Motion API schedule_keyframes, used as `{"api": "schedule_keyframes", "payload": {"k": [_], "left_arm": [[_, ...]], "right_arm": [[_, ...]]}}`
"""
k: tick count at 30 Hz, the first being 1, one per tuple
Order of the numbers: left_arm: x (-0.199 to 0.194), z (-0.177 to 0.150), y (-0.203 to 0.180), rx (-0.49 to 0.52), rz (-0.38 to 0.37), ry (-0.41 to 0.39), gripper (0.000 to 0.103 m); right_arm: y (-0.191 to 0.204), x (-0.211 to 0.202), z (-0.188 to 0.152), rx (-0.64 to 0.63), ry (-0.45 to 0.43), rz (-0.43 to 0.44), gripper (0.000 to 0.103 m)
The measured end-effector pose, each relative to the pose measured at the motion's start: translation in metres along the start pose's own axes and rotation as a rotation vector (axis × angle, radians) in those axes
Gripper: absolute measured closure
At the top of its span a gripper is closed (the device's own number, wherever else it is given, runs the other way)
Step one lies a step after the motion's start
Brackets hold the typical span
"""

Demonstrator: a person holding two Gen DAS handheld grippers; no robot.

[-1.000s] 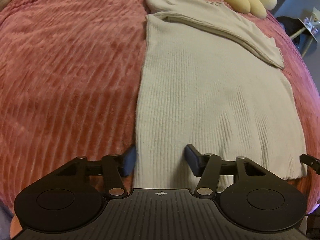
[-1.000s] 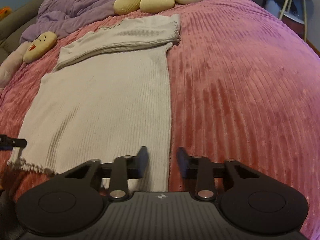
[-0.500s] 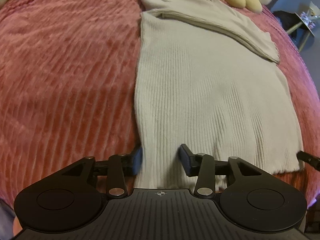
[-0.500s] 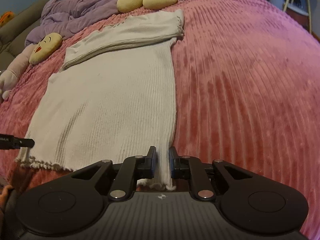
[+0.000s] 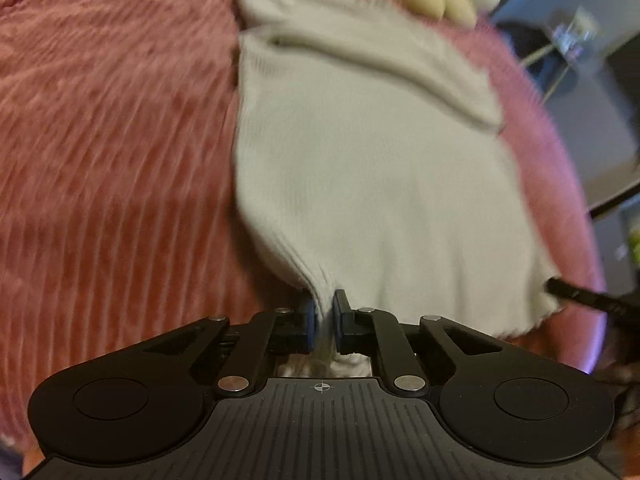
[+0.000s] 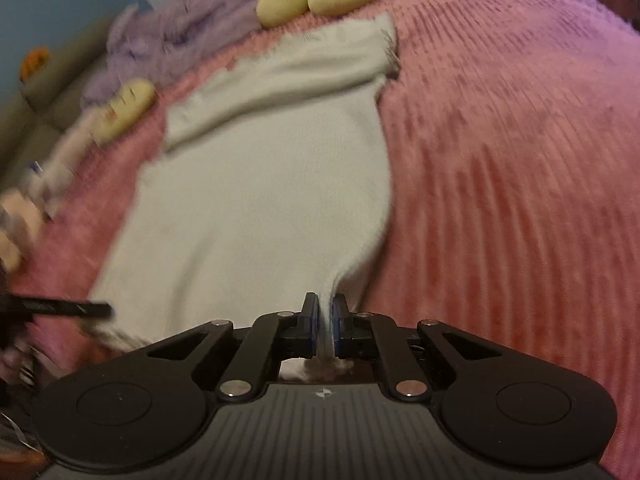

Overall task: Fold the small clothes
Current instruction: 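Lift the hem and fold it toward the collar, then open both grippers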

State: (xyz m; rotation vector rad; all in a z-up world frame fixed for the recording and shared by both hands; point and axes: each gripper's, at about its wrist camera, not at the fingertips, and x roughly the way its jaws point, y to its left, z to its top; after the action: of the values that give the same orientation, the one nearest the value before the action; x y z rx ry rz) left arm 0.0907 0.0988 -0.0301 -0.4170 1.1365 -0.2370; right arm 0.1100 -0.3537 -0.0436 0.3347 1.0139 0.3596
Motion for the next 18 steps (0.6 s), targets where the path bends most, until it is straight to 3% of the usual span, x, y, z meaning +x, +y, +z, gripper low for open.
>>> {"api": "schedule_keyframes", "payload": {"k": [3, 6, 11, 18], "left_arm": [[-0.012, 0.025, 0.002, -0.049, -0.044, -0.072, 0.092], [-0.018, 0.053, -0.001, -0.067, -0.046, -0.141, 0.092], [-0.013, 0.103, 0.002, -0.15, -0.038, -0.231, 0.092], [0.024, 0.142, 0.011, -0.203, 0.068, -0.228, 0.087]], "right_arm": [[0.002, -0.004, 0.019, 0.056, -0.05, 0.061, 0.097], [0.005, -0.001, 0.044, 0.075, -0.11, 0.068, 0.097], [0.008, 0.019, 0.091, 0.106, -0.215, 0.01, 0.097], [0.01, 0.059, 0.139, 0.057, -0.291, -0.163, 0.093]]}}
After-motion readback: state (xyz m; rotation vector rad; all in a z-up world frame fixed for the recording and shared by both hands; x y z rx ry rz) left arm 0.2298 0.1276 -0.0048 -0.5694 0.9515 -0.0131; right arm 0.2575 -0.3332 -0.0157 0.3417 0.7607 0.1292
